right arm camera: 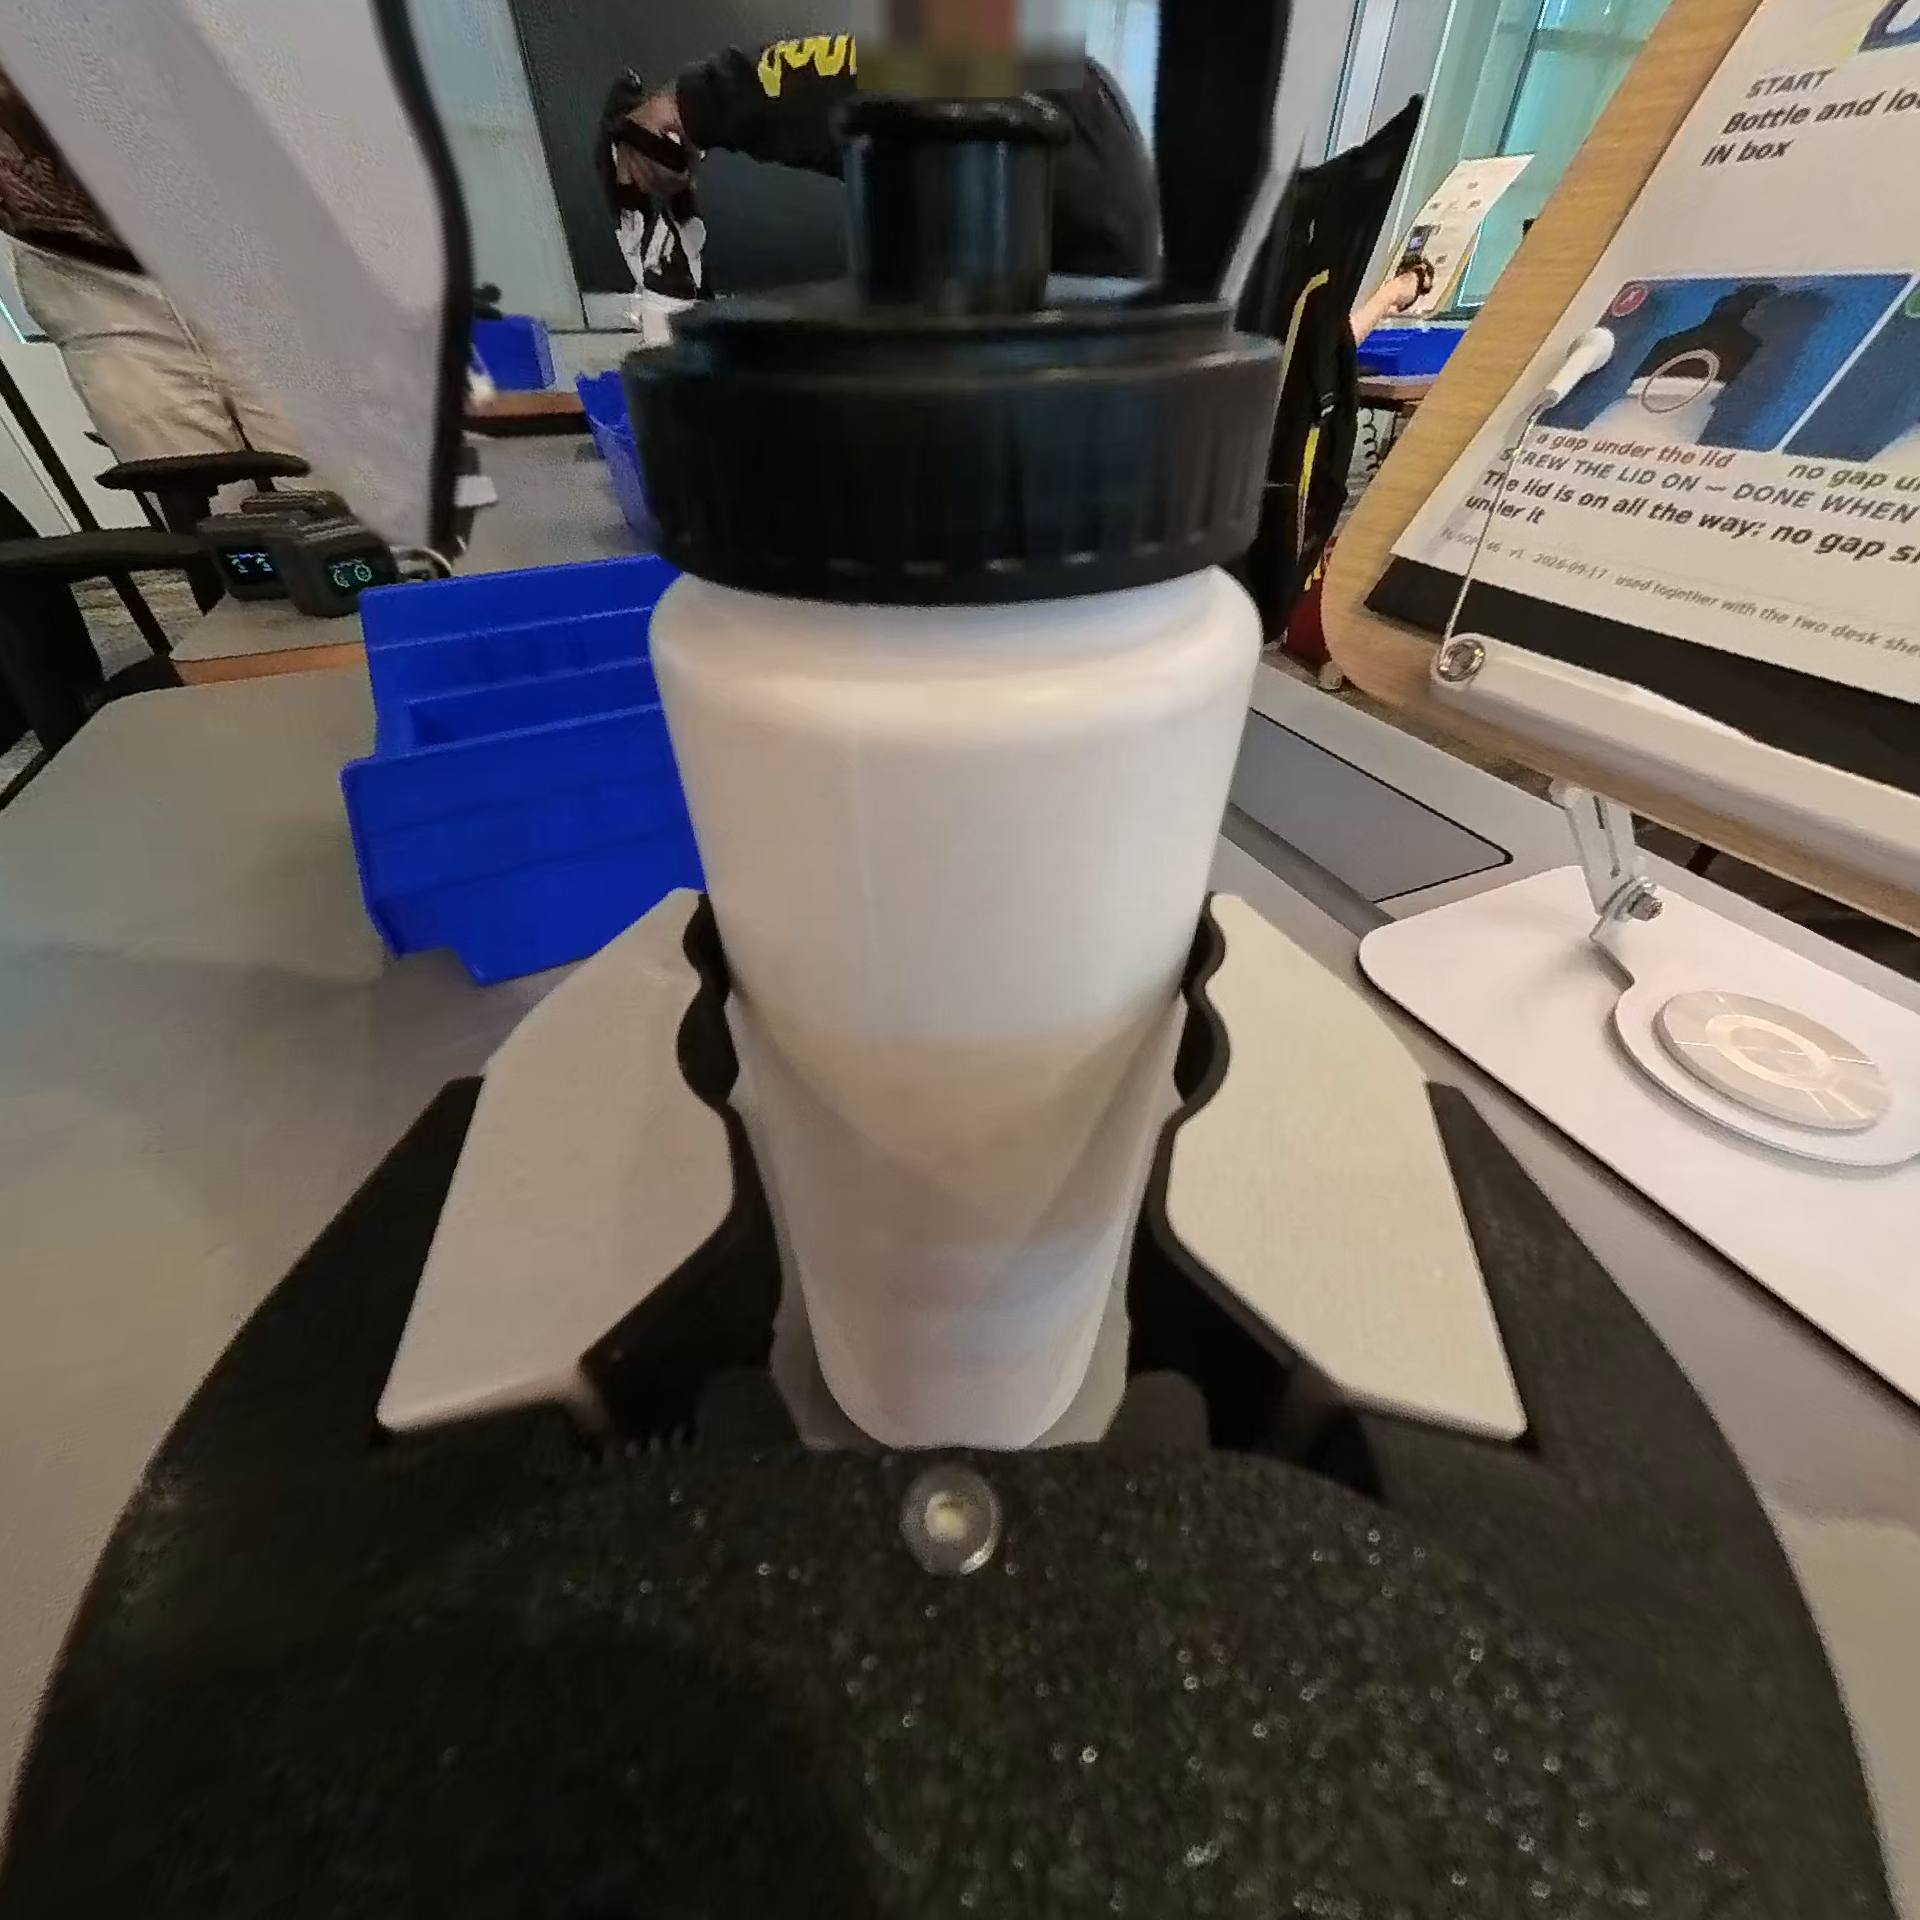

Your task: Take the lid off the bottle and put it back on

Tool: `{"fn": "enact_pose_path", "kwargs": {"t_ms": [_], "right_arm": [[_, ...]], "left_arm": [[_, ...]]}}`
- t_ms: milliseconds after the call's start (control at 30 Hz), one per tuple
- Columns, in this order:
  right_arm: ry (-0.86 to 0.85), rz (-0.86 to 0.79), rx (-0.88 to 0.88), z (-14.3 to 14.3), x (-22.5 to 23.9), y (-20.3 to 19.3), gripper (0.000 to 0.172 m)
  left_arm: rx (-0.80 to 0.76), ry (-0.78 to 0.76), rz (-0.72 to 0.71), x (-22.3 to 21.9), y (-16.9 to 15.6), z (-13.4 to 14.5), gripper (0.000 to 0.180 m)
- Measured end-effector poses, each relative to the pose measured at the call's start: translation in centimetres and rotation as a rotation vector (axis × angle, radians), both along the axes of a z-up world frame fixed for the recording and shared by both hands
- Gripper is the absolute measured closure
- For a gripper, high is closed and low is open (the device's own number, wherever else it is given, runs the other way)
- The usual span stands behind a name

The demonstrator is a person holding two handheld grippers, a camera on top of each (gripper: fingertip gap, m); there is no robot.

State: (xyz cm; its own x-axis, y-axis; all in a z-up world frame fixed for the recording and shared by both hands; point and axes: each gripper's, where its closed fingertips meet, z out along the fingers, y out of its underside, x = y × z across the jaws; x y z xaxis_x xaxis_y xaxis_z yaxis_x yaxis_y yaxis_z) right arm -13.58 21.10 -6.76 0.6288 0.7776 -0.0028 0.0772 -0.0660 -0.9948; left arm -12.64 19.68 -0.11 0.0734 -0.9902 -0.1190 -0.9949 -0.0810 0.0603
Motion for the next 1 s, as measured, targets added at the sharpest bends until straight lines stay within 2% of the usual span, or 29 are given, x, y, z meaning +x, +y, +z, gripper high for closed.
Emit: {"fn": "enact_pose_path", "kwargs": {"t_ms": [33, 133, 167, 233, 300, 400, 433, 533, 600, 700, 867, 1000], "right_arm": [[-0.003, -0.001, 0.001, 0.0, -0.1, 0.0, 0.087], [-0.011, -0.004, 0.005, 0.0, -0.2, -0.1, 0.088], [-0.009, -0.005, 0.005, -0.1, -0.2, -0.1, 0.088], [-0.008, -0.003, 0.004, -0.1, -0.1, 0.0, 0.088], [-0.012, -0.003, 0.0, -0.1, -0.1, 0.0, 0.088], [-0.014, -0.003, 0.001, -0.1, -0.1, -0.1, 0.088], [-0.012, -0.004, 0.002, -0.1, -0.2, 0.0, 0.088], [-0.012, -0.004, -0.001, -0.2, -0.2, 0.0, 0.088], [-0.011, -0.006, -0.005, -0.2, -0.1, 0.0, 0.088], [-0.008, -0.006, -0.007, -0.2, 0.0, 0.1, 0.088], [-0.024, -0.001, 0.005, -0.3, -0.4, -0.1, 0.088], [-0.014, -0.003, -0.004, -0.3, -0.2, 0.0, 0.088]], "left_arm": [[0.004, -0.066, 0.105, 0.4, 0.2, 0.3, 0.08], [-0.074, -0.307, 0.536, 1.5, 0.8, 1.4, 0.08], [-0.106, -0.38, 0.623, 1.7, 0.8, 1.7, 0.079], [-0.075, -0.423, 0.665, 1.0, 1.2, 1.6, 0.078], [-0.03, -0.378, 0.664, 0.0, 1.3, 0.8, 0.079], [-0.082, -0.37, 0.661, 0.3, 0.3, -0.2, 0.083], [-0.079, -0.355, 0.649, 0.3, 0.1, -0.5, 0.086], [-0.047, -0.312, 0.58, 0.5, 0.0, -0.9, 0.107], [-0.018, -0.262, 0.486, 0.5, 0.1, -0.7, 0.108], [-0.006, -0.148, 0.266, 0.4, 0.1, -0.6, 0.109], [0.066, 0.072, -0.247, -0.8, 0.4, -1.1, 0.107], [0.078, 0.153, -0.258, -0.8, 0.6, -0.9, 0.108]]}}
